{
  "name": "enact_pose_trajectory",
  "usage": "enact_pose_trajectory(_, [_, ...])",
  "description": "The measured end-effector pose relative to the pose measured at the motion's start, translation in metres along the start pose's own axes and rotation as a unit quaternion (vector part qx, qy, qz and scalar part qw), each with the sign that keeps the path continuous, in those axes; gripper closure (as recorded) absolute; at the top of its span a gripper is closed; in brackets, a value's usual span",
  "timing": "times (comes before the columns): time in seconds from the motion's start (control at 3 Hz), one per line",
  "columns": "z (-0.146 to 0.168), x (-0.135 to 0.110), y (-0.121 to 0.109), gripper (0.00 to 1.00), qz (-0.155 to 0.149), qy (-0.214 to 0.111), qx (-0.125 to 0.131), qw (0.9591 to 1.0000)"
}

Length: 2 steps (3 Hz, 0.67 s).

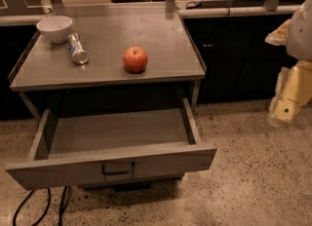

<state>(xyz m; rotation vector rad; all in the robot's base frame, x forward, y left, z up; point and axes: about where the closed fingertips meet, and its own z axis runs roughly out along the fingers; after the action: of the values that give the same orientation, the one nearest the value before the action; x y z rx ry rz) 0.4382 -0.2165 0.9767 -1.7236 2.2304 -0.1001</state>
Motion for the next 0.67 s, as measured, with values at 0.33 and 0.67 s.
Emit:
enact_pose_trajectory(0.33, [0.0000, 0.0000, 0.0000, 0.00, 0.000, 0.000, 0.000, 1.0000])
enact_pose_trajectory(0.67, [0.0091, -0.0091, -0.0087, 0.00, -0.021, -0.047, -0.009, 0.9987])
